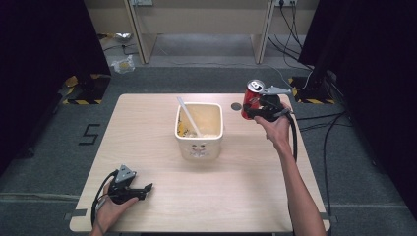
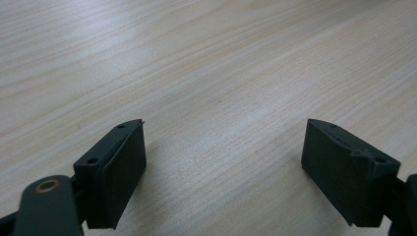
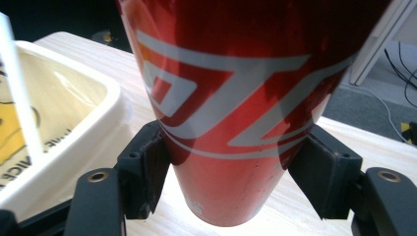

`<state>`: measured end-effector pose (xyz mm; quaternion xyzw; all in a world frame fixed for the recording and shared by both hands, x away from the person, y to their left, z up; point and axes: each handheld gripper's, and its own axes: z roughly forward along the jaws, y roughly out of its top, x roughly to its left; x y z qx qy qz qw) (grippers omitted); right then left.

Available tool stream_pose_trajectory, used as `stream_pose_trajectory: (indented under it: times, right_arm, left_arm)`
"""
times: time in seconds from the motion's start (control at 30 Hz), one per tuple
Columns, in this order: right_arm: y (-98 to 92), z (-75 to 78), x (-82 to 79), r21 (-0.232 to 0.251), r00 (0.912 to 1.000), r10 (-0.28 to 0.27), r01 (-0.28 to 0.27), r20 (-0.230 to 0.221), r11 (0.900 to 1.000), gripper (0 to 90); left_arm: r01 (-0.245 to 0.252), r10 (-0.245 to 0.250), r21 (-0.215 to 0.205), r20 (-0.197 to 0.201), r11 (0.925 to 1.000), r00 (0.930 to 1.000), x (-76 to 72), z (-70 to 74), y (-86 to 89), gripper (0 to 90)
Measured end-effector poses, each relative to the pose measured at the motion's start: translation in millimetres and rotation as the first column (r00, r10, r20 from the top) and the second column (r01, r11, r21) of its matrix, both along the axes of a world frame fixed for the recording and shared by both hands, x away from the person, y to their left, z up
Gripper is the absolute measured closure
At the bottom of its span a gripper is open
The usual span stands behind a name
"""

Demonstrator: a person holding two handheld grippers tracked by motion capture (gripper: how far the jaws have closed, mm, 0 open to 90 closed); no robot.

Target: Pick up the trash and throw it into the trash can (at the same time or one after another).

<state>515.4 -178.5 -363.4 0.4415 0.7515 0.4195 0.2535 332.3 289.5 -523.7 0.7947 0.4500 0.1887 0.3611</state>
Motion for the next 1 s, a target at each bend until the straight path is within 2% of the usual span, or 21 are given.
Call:
stream_pose_trajectory:
  times: [0.47, 0.8, 1.0]
  right_arm:
    - [28.0, 30.6, -19.2, 0.003, 0.9945, 0.099, -0.1, 0.031, 0.995, 34.0]
    - [47.5, 40.6, -26.5, 0.015, 0.9843, 0.172, -0.173, 0.037, 0.985, 34.0]
    - [60.7, 39.6, -27.7, 0.024, 0.9776, 0.209, -0.21, 0.027, 0.977, 34.0]
  left_arm:
    - [-0.001, 0.001, 0.0, 0.001, 1.0, 1.0, 0.0, -0.1, 0.0, 16.2]
    - [0.0, 0.0, 0.001, 0.001, 1.0, 1.0, 0.0, 0.0, 0.1, 16.2]
    - [0.0, 0.0, 0.0, 0.0, 1.0, 1.0, 0.0, 0.0, 0.0, 16.2]
